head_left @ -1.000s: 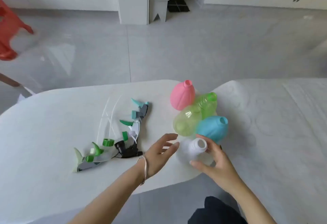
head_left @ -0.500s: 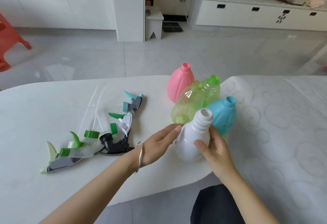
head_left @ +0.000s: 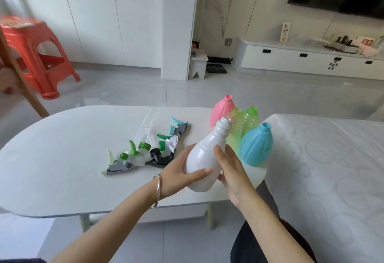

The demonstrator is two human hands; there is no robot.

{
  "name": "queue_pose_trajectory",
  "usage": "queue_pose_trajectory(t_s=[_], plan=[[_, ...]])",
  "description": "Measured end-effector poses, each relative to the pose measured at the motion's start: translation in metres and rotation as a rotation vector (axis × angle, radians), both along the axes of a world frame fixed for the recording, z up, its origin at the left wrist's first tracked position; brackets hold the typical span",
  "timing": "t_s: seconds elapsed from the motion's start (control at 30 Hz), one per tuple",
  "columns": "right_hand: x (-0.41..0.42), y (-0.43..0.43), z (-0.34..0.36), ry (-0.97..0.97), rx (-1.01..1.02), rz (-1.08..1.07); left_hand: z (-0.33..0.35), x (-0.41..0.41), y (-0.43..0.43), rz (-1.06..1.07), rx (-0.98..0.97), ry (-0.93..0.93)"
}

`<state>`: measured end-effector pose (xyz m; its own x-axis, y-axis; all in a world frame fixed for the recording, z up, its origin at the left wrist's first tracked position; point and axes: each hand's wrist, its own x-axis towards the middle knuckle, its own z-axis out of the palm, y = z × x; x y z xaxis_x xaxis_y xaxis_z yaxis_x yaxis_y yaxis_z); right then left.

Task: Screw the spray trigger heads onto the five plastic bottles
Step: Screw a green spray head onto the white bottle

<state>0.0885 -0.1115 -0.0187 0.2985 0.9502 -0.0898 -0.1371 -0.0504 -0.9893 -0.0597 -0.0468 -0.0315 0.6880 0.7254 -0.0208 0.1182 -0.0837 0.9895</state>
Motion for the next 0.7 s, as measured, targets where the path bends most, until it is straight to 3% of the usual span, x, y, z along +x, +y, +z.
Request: queue_pose_trajectory(t_s=[0.43,0.7], plan=[[-0.105,0.037,0.021,-0.099,-0.007,0.384,0.028,-0.161,0.016,0.392,0.088,0.086],[-0.097,0.082,-0.026,-0.7,0.024,0.37,0.017,-0.215,0.058,0.681,0.076,0.049]])
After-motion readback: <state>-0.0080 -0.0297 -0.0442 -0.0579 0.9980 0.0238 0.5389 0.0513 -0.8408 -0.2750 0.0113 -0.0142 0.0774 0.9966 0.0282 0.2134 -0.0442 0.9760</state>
